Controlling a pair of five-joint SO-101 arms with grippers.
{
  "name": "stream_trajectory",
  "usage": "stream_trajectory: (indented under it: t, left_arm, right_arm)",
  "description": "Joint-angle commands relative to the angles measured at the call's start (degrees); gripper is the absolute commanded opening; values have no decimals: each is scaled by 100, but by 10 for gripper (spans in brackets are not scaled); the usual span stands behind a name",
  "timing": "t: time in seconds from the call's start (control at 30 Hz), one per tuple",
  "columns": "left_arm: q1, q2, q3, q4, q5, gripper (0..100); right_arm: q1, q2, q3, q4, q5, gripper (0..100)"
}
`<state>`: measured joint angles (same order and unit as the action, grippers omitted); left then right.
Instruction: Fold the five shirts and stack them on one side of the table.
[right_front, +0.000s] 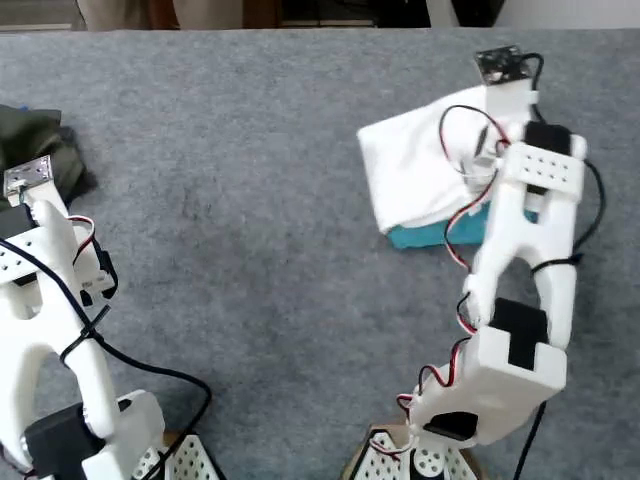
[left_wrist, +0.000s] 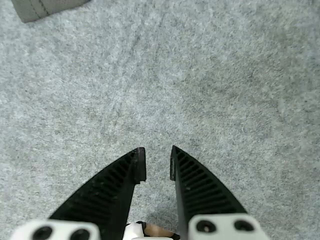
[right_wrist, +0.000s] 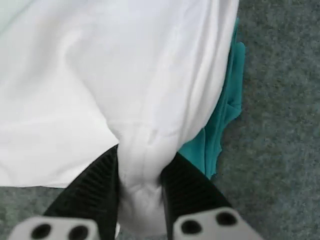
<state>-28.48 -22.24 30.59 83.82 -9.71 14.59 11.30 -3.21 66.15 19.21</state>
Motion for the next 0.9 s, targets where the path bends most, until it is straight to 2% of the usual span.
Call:
stream_trajectory:
  t: [0.0,0.2,0.33,0.4,0.57,0.7,0.77,0.87]
  left_arm:
    - [-18,-189,-88,-18,0,99]
    - [-62,-189,-88,0,-26,99]
    - [-18,-189,-114,149,-35,99]
    - [-18,-189,-114,149,-18,99]
    - [-18,-189,-114,149,-26,100]
    - [-18,-189,-114,149,-35,100]
    - [-18,-189,-114,149,-35,100]
    - [-26,-189,-211,149,-35,100]
  right_arm:
    - [163,-347,-127,-35,264,2]
    - [321,-356,-75,-246,607,8]
    - [444,-356,-57,-273,888,58]
    - [453,-400,84,-273,1169,118]
    - [391,-409,488,-255,1635,340]
    - [330,-409,409,202,1785,487]
    - [251,-409,242,589,1978,499]
    - [-4,-409,-84,1020,2022,443]
